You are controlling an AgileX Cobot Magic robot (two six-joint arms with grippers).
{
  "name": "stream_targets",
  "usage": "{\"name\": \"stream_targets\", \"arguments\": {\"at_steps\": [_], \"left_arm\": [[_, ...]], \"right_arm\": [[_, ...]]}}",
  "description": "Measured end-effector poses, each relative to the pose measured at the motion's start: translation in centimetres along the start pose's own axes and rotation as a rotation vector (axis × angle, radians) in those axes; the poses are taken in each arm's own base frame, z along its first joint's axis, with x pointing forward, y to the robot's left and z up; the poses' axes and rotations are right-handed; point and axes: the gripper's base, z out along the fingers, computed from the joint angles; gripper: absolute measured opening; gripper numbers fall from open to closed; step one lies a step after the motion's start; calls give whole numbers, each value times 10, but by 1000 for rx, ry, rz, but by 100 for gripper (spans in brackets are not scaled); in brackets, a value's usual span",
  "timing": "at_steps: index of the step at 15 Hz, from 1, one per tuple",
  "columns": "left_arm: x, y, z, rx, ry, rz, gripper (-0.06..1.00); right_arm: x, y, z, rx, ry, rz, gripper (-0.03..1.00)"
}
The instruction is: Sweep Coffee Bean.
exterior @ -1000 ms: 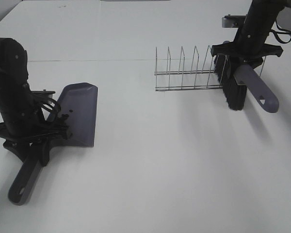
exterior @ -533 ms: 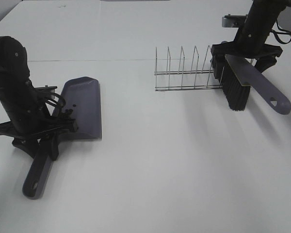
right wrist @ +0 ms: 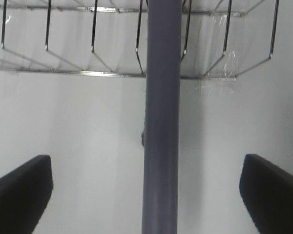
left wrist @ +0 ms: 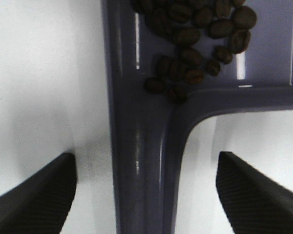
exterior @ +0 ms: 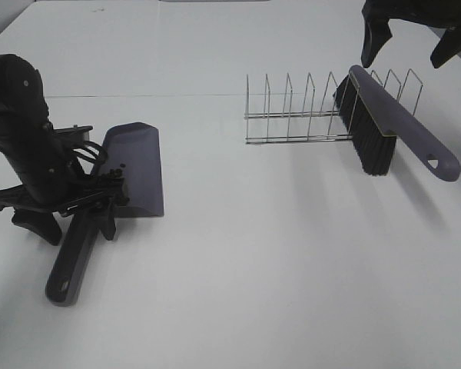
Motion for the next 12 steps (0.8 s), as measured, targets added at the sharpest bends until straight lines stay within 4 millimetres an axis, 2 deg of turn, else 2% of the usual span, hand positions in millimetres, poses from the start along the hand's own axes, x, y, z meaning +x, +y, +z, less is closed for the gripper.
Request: {"name": "stream_targets", "arguments": {"at_steps": [2,3,5,6,9,10,12], "left_arm": [[0,-1,-8,3,-20,7,76],[1,-2,-20,6,-51,16,77],[7,-6,-57,31,-136,34,77],[21,-6,-96,23,-181,71,77],[52,0,-147,-32,-213,126,77],[58,2,-154,-36,-220,130,77],[86,7,-172,-29,-252,134,77]], "right_arm": [[29,0,-25,9,23,-13,94],[47,0,-42,9,23,-14,94],[87,3,-81,-13,-32,-13,94],[130,6,-110,-24,-122,-16,94],[197,7,-125,-23,-186,-14,94],[207,7,-123,-24,-177,-13,94],[248,8,-119,-24,-181,-16,94]]}}
